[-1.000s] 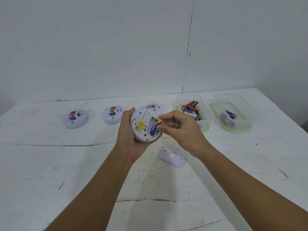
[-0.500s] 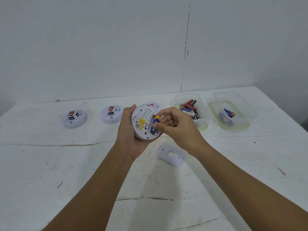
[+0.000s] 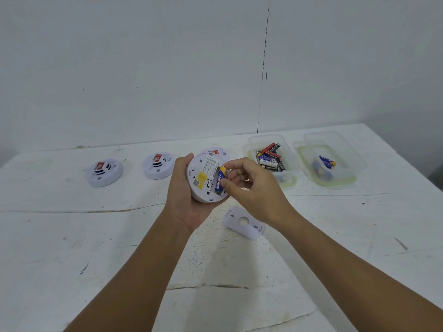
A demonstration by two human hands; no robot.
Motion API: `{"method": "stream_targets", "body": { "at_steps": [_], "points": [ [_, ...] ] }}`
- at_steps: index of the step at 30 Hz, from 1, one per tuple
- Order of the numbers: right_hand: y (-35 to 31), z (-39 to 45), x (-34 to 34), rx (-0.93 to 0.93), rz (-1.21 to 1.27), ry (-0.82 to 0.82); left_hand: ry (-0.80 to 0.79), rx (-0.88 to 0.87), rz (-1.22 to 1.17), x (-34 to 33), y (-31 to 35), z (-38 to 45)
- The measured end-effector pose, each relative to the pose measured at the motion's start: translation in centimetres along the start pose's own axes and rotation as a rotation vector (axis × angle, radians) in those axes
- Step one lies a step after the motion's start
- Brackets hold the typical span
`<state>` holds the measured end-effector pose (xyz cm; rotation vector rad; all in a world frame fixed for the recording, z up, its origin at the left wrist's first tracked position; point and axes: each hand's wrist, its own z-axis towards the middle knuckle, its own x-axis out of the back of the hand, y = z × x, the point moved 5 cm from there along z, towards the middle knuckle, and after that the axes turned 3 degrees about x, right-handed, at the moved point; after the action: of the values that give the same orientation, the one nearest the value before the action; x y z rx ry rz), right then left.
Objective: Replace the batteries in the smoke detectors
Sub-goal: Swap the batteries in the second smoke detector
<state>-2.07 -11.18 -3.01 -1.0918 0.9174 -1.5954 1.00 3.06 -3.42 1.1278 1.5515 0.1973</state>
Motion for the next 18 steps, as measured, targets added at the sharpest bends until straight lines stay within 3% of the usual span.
{"method": "stream_targets", "body": {
  "at_steps": [18],
  "points": [
    [-0.17,0.26,-0.33,-0.002,0.061,0.028,-0.031,0.013,-0.04,-0.04,0.2,0.32]
  ]
}}
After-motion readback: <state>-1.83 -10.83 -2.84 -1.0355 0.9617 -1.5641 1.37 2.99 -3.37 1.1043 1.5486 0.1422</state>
